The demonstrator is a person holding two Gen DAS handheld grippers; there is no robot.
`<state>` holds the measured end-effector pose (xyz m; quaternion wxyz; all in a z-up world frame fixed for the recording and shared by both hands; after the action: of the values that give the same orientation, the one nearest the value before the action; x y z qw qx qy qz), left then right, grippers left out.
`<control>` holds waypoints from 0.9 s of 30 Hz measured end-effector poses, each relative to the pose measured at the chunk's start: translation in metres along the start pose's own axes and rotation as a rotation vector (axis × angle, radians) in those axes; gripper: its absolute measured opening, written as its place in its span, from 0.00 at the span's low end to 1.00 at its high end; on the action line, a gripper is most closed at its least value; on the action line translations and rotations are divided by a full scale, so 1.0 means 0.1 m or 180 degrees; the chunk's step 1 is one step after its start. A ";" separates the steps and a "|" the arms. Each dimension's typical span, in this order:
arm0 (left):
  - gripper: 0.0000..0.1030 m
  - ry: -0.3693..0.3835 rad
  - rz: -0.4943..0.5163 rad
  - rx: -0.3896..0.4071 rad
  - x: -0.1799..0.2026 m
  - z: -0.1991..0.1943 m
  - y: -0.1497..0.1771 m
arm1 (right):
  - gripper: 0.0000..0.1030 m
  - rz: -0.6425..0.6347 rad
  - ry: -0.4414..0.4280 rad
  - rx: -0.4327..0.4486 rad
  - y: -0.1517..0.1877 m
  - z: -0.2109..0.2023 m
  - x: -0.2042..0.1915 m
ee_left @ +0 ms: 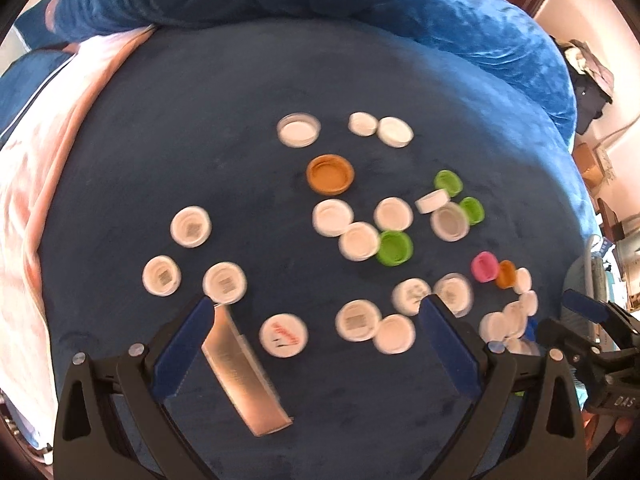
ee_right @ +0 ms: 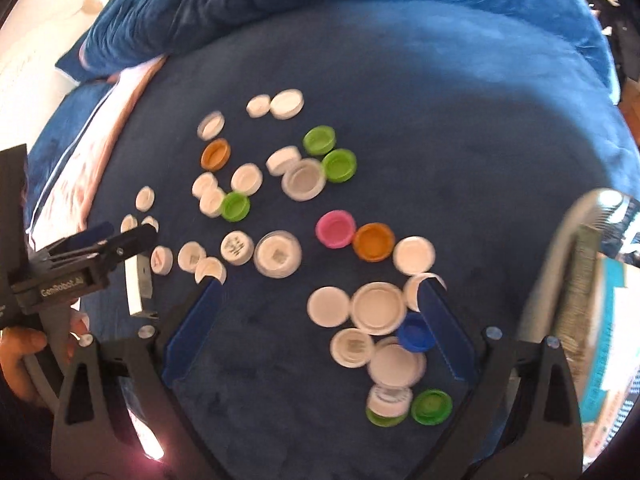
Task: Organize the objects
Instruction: 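Move both grippers back from the basket to the scattered caps, then grasp a white QR-printed cap with the left gripper while the right grasps a white cap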
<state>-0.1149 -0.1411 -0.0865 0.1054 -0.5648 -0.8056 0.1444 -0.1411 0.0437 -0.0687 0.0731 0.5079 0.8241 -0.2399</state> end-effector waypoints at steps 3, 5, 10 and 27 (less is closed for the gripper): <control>0.99 -0.0029 -0.0045 -0.0034 -0.10 0.07 0.03 | 0.96 0.0064 -0.0027 -0.0053 -0.01 0.11 0.01; 0.99 -0.0029 -0.0043 -0.0048 -0.12 0.10 0.05 | 0.96 0.0136 -0.0058 -0.0070 -0.02 0.17 0.02; 0.99 -0.0060 0.0175 -0.0110 -0.04 0.25 0.13 | 0.96 0.0154 -0.0152 -0.0090 -0.03 0.21 -0.04; 0.95 -0.0433 0.1192 0.0025 0.34 0.43 0.37 | 0.96 0.0109 -0.0361 -0.0097 -0.03 0.25 -0.12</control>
<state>-0.1081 -0.1026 -0.1393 0.0243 -0.6933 -0.6912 0.2025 -0.1411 0.0215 -0.0849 0.1315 0.5064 0.8133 -0.2544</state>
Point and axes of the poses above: each gripper's, at about its wrist camera, not at the fingertips, and z roughly the way its jaws point, x to its right, y to its underside, the point moved 10 cm from there along z, roughly the way its jaws point, and after that the axes turned 10 degrees about -y, right-handed, at the moved point
